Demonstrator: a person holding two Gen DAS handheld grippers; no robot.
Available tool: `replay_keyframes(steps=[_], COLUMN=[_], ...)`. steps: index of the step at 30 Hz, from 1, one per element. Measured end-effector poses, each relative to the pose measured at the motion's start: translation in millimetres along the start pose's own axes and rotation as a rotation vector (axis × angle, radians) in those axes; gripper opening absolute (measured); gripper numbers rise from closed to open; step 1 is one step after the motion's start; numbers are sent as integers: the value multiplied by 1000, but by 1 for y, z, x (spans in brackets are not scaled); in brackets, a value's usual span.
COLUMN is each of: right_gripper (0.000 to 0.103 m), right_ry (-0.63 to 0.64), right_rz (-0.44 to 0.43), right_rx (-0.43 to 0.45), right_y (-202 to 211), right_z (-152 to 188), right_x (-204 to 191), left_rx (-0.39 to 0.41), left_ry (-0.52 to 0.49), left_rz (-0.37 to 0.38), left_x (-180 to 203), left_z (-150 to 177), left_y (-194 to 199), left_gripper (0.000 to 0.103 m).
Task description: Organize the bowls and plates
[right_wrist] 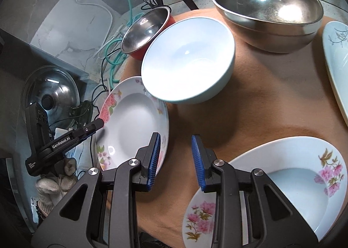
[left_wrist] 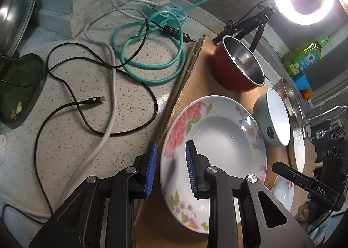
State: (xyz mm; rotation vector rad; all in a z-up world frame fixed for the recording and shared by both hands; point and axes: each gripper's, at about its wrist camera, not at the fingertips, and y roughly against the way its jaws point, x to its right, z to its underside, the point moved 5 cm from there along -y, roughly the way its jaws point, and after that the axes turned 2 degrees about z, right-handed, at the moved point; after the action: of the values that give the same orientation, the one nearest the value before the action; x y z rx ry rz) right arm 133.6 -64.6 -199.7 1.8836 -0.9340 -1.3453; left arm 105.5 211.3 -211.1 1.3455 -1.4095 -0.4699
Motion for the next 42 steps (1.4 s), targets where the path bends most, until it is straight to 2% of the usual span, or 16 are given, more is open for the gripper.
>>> replay_keyframes(steps=[7, 18, 29, 42], right_gripper=[29, 9, 9, 9], right_ry=[5, 8, 29, 64], right_rz=[0, -11, 10, -23], right_rx=[-22, -68, -68, -75], right_y=[-12, -31, -31, -13], right_z=[-2, -2, -3, 14], right_x=[-6, -11, -15, -20], left_rx=[-5, -16, -10, 36], left_ry=[-24, -31, -3, 42], left_rz=[5, 4, 5, 11], left_x=[3, 1, 0, 8], left_z=[-2, -2, 7, 32], left_y=[-3, -6, -1, 29], left_gripper=[22, 17, 16, 16])
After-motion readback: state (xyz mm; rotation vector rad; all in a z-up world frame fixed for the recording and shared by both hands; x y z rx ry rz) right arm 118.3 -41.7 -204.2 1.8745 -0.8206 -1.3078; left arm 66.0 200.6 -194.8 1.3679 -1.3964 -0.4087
